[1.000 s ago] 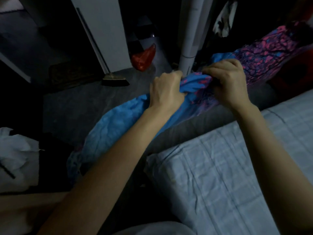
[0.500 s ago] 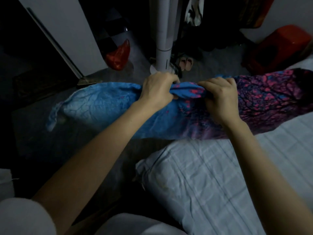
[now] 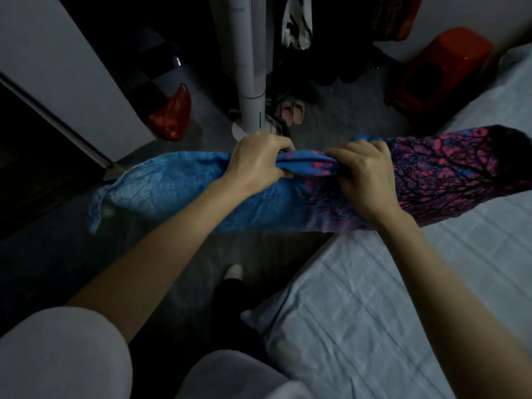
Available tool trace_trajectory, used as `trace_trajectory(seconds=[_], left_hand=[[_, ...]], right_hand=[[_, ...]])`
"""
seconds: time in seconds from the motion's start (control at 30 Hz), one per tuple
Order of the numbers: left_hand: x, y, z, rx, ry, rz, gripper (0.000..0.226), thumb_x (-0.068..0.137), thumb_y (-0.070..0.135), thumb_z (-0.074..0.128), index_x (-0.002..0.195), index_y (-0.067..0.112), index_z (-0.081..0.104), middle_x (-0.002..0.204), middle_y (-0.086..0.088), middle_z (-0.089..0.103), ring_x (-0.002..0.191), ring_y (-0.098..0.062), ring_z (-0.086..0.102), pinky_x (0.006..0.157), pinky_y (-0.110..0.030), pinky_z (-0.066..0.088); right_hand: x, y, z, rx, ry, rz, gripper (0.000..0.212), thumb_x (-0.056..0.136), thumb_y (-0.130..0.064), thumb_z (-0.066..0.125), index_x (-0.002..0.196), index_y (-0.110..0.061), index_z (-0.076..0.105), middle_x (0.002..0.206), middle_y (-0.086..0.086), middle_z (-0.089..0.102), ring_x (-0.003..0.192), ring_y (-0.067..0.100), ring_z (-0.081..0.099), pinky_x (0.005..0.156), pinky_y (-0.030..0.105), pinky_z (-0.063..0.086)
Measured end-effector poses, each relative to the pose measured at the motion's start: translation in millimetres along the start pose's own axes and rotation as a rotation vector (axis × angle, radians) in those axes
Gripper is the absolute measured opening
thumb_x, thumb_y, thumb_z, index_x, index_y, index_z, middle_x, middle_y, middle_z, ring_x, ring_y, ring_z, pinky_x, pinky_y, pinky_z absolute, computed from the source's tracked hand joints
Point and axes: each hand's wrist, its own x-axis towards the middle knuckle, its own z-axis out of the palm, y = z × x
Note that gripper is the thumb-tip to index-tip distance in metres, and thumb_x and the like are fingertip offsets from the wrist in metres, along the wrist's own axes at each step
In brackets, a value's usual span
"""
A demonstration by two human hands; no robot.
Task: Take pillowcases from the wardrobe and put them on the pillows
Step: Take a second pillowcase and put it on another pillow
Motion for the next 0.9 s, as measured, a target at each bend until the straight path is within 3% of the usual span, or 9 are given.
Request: trace_trajectory(seconds=[0.23, 0.47, 0.63, 0.9], left_hand=[[69.5, -71.6, -4.3, -0.086, -0.103, 0.046, 0.025, 0.069, 0.023, 0.078, 0.092, 0.022, 0.069, 0.085, -0.002, 0.072, 0.083, -0.022, 0.064, 0.066, -0.025, 0.038], [138.1, -133.0, -6.4, -0.129, -0.211, 0.087, 0.022, 0.071, 0.022, 0.075, 0.092, 0.022, 0.068, 0.084, -0.006, 0.072, 0.081, -0.027, 0.065, 0.066, -0.034, 0.048], [175.6, -163.9, -1.3, -0.1, -0.196, 0.104, 0.024, 0.072, 0.011, 0.068, 0.094, 0.023, 0.068, 0.083, -0.007, 0.072, 0.08, -0.029, 0.065, 0.068, -0.04, 0.05], [212.7, -173.8, 8.8, -0.1, -0.136, 0.149, 0.027, 0.07, 0.007, 0.069, 0.094, 0.021, 0.068, 0.084, -0.007, 0.072, 0.082, -0.029, 0.064, 0.065, -0.035, 0.046]], right_hand=[[67.5, 1.8, 55.8, -0.049, -0.06, 0.124, 0.036, 0.064, -0.004, 0.059, 0.098, -0.013, 0.067, 0.082, 0.005, 0.068, 0.08, 0.029, 0.061, 0.069, 0.033, 0.024], [128.6, 6.2, 104.4, -0.043, -0.091, 0.248, 0.039, 0.06, -0.005, 0.058, 0.096, -0.014, 0.068, 0.085, 0.003, 0.07, 0.081, 0.028, 0.063, 0.07, 0.033, 0.025], [162.9, 18.1, 130.0, -0.053, -0.118, 0.278, 0.039, 0.06, -0.003, 0.062, 0.097, -0.014, 0.068, 0.087, 0.002, 0.07, 0.081, 0.028, 0.063, 0.07, 0.034, 0.026], [187.1, 41.6, 144.8, -0.074, -0.102, 0.317, 0.038, 0.062, -0.004, 0.059, 0.097, -0.015, 0.067, 0.088, 0.003, 0.07, 0.082, 0.027, 0.062, 0.07, 0.034, 0.027]])
